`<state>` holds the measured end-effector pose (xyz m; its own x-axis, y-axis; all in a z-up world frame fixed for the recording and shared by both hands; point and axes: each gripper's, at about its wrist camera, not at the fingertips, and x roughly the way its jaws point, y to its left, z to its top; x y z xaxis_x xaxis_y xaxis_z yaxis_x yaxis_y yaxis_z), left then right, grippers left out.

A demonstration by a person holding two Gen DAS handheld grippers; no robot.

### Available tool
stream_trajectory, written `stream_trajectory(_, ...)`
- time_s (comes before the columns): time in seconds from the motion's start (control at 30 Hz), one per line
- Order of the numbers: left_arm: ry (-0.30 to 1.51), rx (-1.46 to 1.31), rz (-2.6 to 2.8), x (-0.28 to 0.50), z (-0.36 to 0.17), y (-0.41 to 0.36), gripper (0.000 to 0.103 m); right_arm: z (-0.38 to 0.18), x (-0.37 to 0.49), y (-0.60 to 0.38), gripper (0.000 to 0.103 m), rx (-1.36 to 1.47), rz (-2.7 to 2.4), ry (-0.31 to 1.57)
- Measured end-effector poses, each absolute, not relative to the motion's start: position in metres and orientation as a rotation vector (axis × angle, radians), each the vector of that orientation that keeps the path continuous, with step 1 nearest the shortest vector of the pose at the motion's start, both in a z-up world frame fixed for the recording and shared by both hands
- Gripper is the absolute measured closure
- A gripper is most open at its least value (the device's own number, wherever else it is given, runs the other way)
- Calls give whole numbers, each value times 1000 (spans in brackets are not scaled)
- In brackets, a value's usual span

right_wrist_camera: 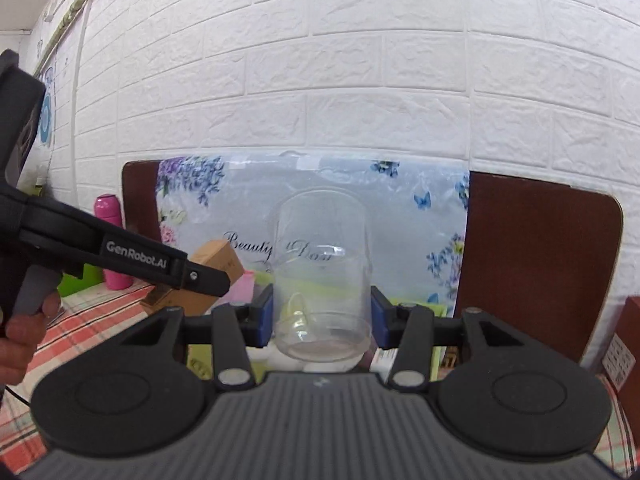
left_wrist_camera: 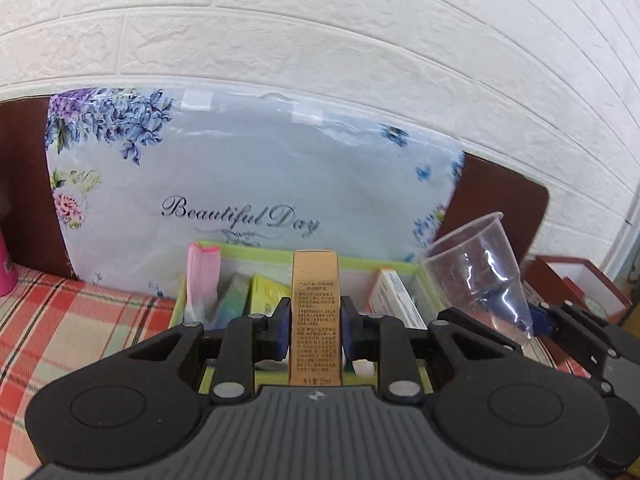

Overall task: Organize objects
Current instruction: 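Carry the gold box and cup into the lime-green box and open both tools, then withdraw both tools back toward the toothpick bag and gold box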

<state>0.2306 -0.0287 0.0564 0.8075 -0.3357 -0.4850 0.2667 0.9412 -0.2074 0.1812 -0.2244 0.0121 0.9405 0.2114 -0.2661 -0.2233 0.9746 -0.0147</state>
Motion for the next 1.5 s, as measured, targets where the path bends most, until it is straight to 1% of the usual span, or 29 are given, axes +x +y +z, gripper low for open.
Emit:
stream_trajectory(0.1, 545, -139, -310, 256, 55, -31, 78, 5, 209, -221, 57, -60, 209, 270)
stream_trajectory(0.2, 560, -141, -318, 281, 45, -34, 78, -11, 235, -217, 54, -71, 190, 294)
stream_trajectory(0.23, 563, -135, -320, 287, 39, -36, 77, -19, 243, -217, 42, -83, 194, 315)
stream_trajectory(0.27, 573, -120, -313, 294, 33, -37, 62, -26, 248, -216, 25, -97, 191, 346)
stream_trajectory(0.3, 591, -98, -295, 297, 26, -39, 37, -34, 249, -215, 21, -111, 183, 362)
stream_trajectory(0.33, 599, -83, -274, 297, 20, -38, 29, -40, 247, -215, 19, -127, 179, 364)
stream_trajectory(0.37, 591, -81, -263, 294, 15, -37, 26, -46, 243, -214, 16, -146, 175, 362)
stream_trajectory(0.4, 585, -88, -260, 291, 10, -34, 26, -50, 238, -214, 13, -157, 164, 352)
stream_trajectory(0.43, 591, -100, -260, 287, 7, -31, 26, -54, 231, -214, 4, -163, 145, 330)
stream_trajectory(0.47, 600, -109, -257, 284, 5, -29, 25, -56, 225, -215, 0, -163, 129, 319)
stream_trajectory(0.6, 630, -108, -205, 272, 4, -24, 25, -53, 202, -221, 0, -109, 103, 298)
stream_trajectory(0.87, 585, -56, -149, 217, 25, -30, 24, -26, 152, -226, 0, -51, 103, 274)
stream_trajectory(1.07, 576, -11, -132, 175, 29, -36, 23, -12, 105, -229, 0, -14, 97, 253)
stream_trajectory(1.23, 578, 0, -121, 143, 27, -37, 23, -11, 72, -232, 0, 19, 88, 253)
stream_trajectory(1.5, 613, 19, -83, 114, 12, -35, 23, -19, 42, -233, 0, 50, 93, 285)
